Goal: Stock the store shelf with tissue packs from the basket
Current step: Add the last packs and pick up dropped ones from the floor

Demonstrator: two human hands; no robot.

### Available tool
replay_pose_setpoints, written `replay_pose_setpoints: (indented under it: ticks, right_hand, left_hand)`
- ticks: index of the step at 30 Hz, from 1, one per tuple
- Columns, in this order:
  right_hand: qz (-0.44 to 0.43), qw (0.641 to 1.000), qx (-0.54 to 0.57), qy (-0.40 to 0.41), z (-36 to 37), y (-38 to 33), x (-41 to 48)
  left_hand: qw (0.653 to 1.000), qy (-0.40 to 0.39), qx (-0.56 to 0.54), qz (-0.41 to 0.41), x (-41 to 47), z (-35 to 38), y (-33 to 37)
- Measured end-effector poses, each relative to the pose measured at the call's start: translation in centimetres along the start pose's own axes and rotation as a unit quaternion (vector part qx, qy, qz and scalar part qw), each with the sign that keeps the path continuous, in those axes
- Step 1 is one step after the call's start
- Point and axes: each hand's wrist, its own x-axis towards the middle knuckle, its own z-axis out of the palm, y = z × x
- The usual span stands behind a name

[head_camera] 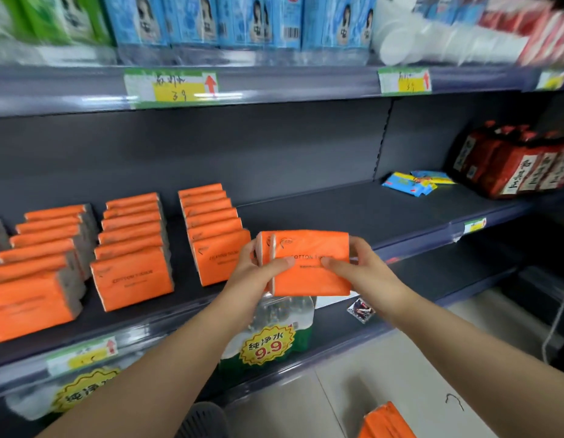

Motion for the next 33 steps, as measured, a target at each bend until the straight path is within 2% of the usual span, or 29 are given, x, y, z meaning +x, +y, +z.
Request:
replay_pose_setpoints:
  ticks: [3, 8, 14, 20, 27, 33]
  right_hand:
    - [0.037, 0.996, 0.06, -0.052, -0.6, 0.3, 0.9]
    - [0.021, 0.992, 0.113, -0.048, -1.2, 0.4, 4.5]
    - [-0.008, 0.991, 0.123, -0.046, -1.6, 1.1, 9.3]
    - [-0.038, 0.99, 0.121, -0.057, -1.4, 1.5, 14.0]
    - [-0.062, 0.99, 0.116, -0.055, 0.1, 1.2, 19.7]
    - [-0.063, 0.991, 0.106, -0.057, 2.4, 1.3, 23.7]
  left_hand:
    - [0.999, 0.026, -0.023, 0.007, 1.3, 0.9, 0.6]
    - [0.999, 0.028, -0.029, 0.016, 4.0, 2.1, 0.9]
    - [0.999, 0.032, -0.007, 0.022, 7.6, 2.7, 1.0]
    - [0.997, 0.034, 0.064, 0.038, 11.7, 2.3, 1.2]
    - [0.991, 0.083, 0.093, 0.052, 16.7, 1.9, 2.5]
    - [0.982, 0.125, 0.141, -0.005, 20.7, 0.5, 3.6]
